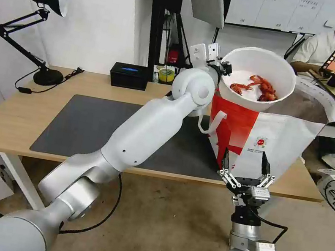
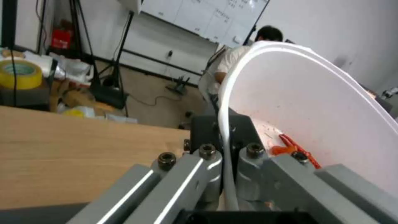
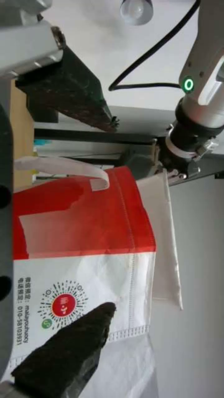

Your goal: Pick up the trash from the table and place it into the takeout bag.

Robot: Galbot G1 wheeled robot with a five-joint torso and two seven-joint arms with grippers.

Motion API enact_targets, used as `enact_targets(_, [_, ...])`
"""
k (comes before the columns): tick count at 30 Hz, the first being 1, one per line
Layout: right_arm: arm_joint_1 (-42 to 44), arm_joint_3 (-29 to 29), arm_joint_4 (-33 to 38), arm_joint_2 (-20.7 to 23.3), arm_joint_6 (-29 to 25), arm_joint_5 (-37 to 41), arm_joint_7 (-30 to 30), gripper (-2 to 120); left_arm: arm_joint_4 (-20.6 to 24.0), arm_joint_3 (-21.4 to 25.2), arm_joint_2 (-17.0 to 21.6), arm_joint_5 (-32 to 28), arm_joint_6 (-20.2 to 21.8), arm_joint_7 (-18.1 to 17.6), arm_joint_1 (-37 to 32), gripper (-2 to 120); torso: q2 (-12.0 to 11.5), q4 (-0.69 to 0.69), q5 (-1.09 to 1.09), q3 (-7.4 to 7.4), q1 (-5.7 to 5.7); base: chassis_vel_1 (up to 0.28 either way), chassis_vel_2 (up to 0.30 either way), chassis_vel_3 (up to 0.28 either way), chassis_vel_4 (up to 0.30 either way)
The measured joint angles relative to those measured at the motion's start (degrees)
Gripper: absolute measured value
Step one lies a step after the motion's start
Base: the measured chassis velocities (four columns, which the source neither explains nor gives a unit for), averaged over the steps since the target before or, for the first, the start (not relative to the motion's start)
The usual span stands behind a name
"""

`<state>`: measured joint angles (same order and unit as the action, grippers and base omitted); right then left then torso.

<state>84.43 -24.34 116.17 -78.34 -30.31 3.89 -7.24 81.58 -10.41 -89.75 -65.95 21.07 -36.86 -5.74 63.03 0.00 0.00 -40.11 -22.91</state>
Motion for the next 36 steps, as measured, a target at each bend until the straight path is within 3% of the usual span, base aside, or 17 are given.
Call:
enact_targets(15, [-0.2,-0.2,0.0,-0.1,0.0,0.1,0.0,100,1.2,-1.8,0.9,2.6,-2.2,3.5,-1.0,0,0.0,0.00,0.00,0.00,0.00,0.000,0.000,0.000,0.000])
enact_targets(19, [-0.1,-0.2,0.2,-0.2,0.0,0.2,0.0,100,1.4,-3.9,1.0,6.7,-3.7,5.6,-1.7,0,0.0,0.00,0.00,0.00,0.00,0.000,0.000,0.000,0.000])
enact_targets(29, [-0.3,0.3,-0.2,-0.4,-0.1,0.2,0.0,100,-0.7,-4.1,0.8,6.0,-3.6,3.0,-0.6,0,0.0,0.00,0.00,0.00,0.00,0.000,0.000,0.000,0.000])
enact_targets(36, [-0.5,0.3,-0.5,-0.5,-0.1,0.2,0.0,100,-1.4,-4.5,1.0,7.5,-3.6,3.1,-0.6,0,0.0,0.00,0.00,0.00,0.00,0.000,0.000,0.000,0.000])
